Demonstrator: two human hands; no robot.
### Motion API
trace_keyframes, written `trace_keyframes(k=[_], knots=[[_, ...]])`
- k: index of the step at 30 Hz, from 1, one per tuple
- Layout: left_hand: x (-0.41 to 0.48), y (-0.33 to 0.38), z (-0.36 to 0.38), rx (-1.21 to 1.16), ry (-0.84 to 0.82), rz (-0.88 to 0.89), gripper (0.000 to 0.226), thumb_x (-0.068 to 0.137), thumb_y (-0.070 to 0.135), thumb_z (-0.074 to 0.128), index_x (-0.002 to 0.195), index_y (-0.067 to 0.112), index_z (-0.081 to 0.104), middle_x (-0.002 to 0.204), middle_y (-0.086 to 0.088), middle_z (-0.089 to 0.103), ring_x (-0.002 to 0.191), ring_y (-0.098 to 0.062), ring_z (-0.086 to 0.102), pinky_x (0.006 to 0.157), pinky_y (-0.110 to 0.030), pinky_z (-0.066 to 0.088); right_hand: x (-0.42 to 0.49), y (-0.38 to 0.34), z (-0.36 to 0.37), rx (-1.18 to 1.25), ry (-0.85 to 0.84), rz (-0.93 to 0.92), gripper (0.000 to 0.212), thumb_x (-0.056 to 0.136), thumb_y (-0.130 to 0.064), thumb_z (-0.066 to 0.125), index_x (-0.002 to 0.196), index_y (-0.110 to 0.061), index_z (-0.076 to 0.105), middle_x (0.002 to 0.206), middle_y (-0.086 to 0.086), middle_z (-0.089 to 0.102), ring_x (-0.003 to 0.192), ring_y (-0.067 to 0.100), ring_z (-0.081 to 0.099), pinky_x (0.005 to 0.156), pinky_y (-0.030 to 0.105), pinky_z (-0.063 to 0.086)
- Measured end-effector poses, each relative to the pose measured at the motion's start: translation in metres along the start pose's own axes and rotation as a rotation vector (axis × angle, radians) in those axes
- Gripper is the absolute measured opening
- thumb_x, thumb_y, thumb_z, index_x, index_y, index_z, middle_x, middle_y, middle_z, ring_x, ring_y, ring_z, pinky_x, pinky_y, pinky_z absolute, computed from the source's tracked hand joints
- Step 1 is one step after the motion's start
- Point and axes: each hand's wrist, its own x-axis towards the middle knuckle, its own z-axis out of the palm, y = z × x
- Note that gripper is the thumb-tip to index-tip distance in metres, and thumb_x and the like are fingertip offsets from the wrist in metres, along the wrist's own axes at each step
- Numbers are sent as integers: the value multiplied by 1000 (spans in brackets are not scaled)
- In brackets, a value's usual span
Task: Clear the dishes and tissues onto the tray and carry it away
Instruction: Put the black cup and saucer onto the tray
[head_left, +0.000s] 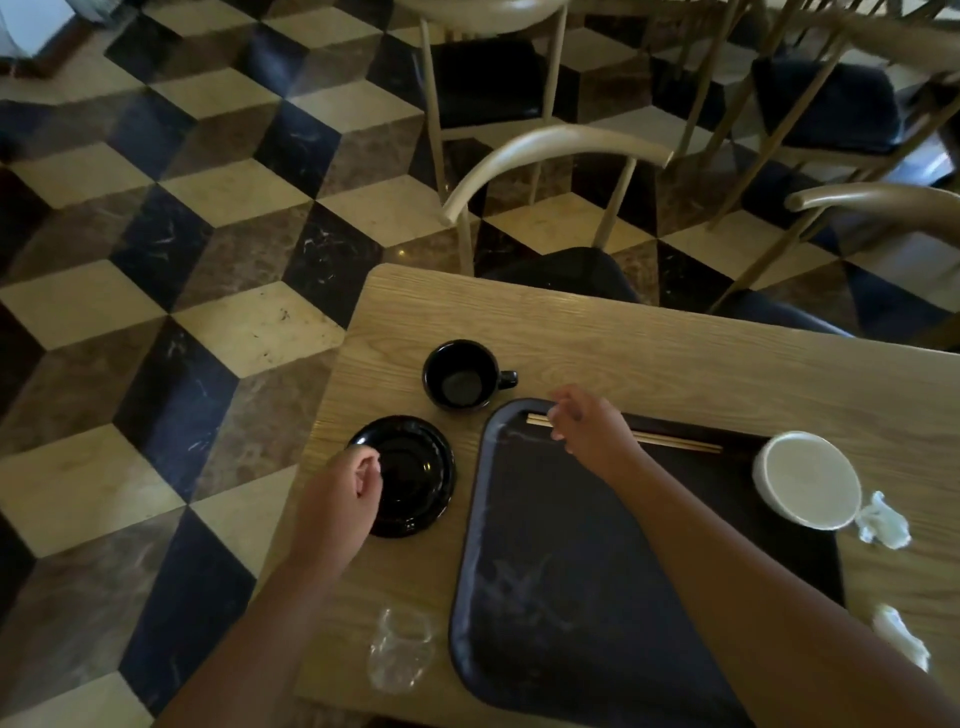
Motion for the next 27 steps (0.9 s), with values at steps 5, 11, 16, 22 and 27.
trace_keyframes(k=[5, 11, 16, 22, 27], knots=[[17, -50, -10, 28, -30, -193, 38, 95, 24, 58, 132, 15, 54, 114, -6, 66, 102, -20, 64, 81, -35, 52, 41, -26, 19, -35, -55, 33, 37, 97, -16, 45, 131, -27, 52, 103, 4, 65, 88, 25, 69, 74, 39, 57], [27, -67, -5, 9, -218, -294, 43, 97, 29, 56, 136, 12, 50, 114, -11, 68, 95, -24, 70, 83, -41, 56, 74, -33, 26, -132, -77, 0, 30, 97, -16, 46, 121, -23, 63, 93, 6, 66, 79, 26, 66, 75, 41, 57], [25, -60, 4, -239, -321, -400, 40, 97, 19, 57, 136, 11, 49, 95, -6, 67, 58, -18, 72, 60, -35, 62, 84, -40, 25, -138, -184, 71, 18, 100, -14, 44, 105, -16, 61, 83, 7, 64, 59, 16, 64, 43, 23, 46], [28, -58, 7, -252, -337, -479, 36, 96, 21, 59, 129, 6, 54, 94, -4, 69, 58, -16, 74, 57, -31, 62, 94, -36, 26, -64, -286, 116, 15, 101, -15, 45, 92, -14, 57, 90, 7, 65, 63, 20, 67, 44, 27, 48], [30, -58, 3, -221, -377, -475, 32, 98, 22, 56, 125, 5, 56, 90, -3, 70, 54, -16, 72, 55, -27, 56, 86, -33, 27, 0, -288, 109, 22, 102, -12, 45, 83, -12, 57, 81, 9, 64, 52, 13, 68, 39, 20, 42]])
